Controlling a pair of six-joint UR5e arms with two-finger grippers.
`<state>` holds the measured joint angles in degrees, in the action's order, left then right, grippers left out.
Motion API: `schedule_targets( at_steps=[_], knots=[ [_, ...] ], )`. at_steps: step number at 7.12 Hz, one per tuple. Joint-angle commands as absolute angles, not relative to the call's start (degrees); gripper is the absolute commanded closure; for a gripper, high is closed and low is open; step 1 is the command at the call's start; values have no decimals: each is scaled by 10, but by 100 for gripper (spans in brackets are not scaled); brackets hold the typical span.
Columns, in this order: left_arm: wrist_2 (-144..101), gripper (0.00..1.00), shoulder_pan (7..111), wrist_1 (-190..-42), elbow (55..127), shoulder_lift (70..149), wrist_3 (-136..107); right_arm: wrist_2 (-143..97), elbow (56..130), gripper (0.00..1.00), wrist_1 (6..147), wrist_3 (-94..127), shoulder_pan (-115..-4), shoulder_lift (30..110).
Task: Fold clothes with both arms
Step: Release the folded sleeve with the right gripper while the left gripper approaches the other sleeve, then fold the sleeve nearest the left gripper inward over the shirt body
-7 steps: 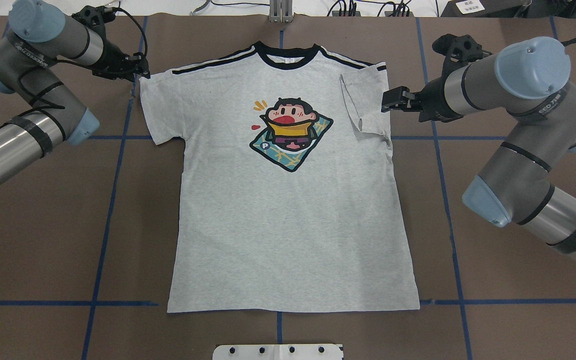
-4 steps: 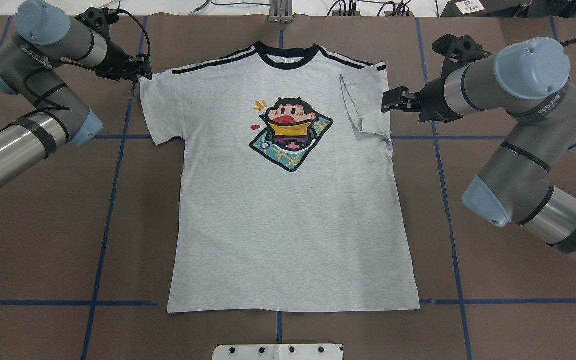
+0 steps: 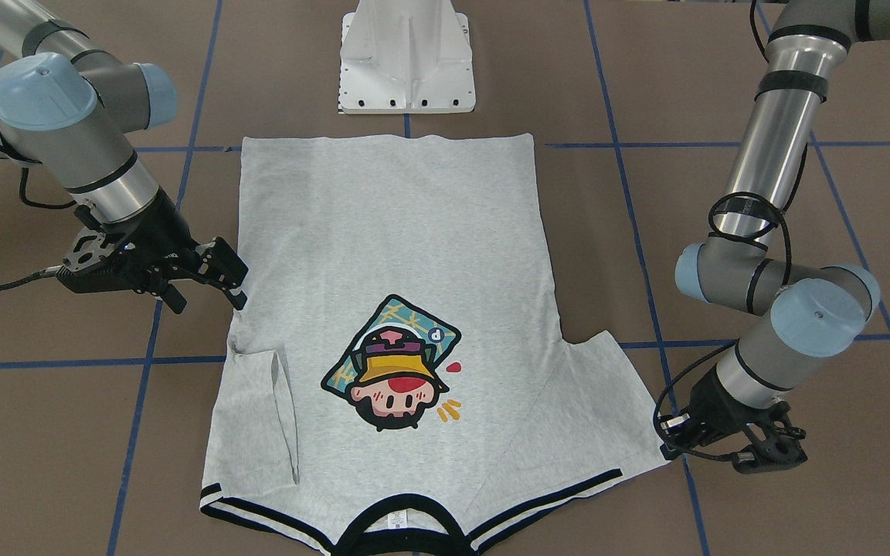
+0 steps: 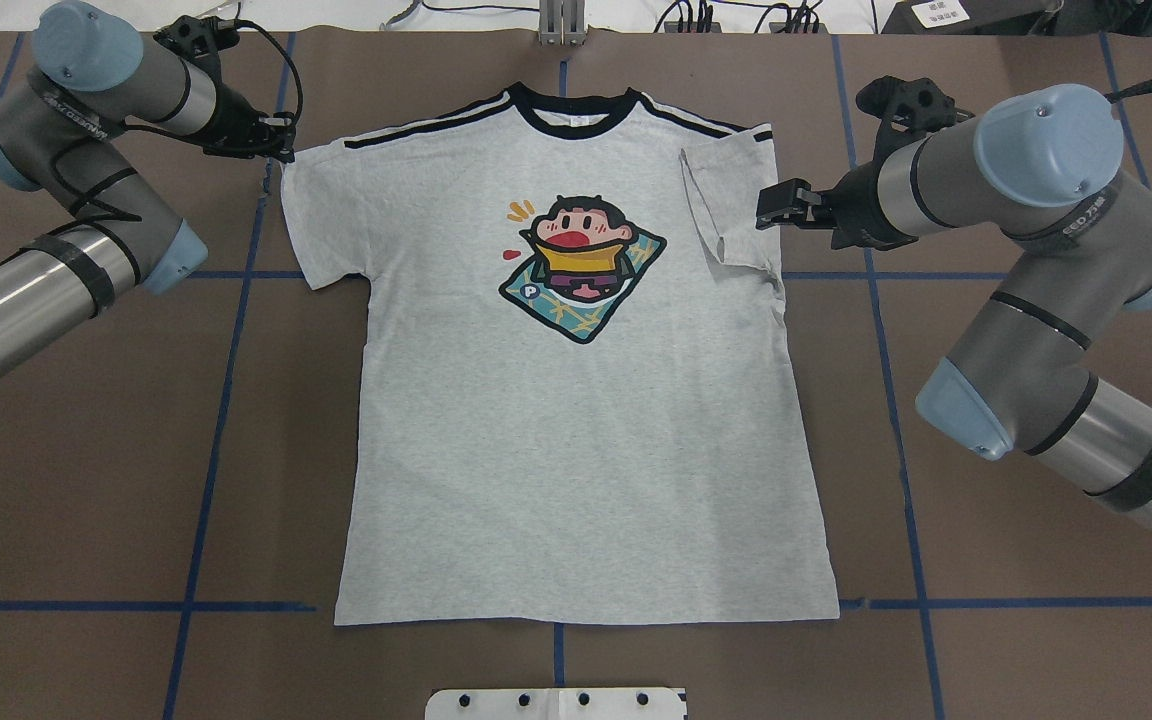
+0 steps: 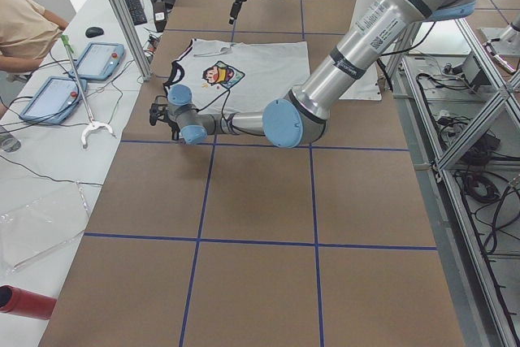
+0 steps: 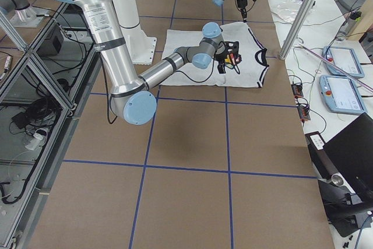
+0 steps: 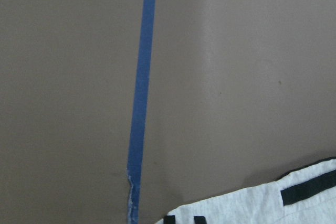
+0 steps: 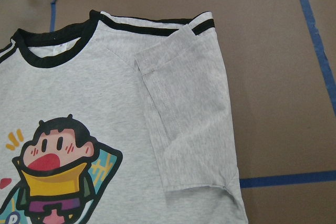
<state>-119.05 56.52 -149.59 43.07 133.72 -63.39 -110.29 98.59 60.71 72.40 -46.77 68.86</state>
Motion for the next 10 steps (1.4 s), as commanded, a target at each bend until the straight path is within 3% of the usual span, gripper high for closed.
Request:
schedule_targets(
  at_steps=[1,4,6,8,10],
  knots=[
    [-1208,100,569,-1486,518,1321,-695,-1100,985,0,606,724,-467,686],
    [-1143,100,503,-1486,537,1364,-804,-1094,980,0,606,722,-466,686],
    [-1091,100,482,-1491,444,1447,-824,-1076,964,0,606,717,-462,685],
    [-1049,100,481,-1549,376,1455,-823,-1075,962,0,606,716,-461,685],
    [-1052,7,476,-1583,394,1455,-825,-1070,960,0,606,717,-462,684]
  ],
)
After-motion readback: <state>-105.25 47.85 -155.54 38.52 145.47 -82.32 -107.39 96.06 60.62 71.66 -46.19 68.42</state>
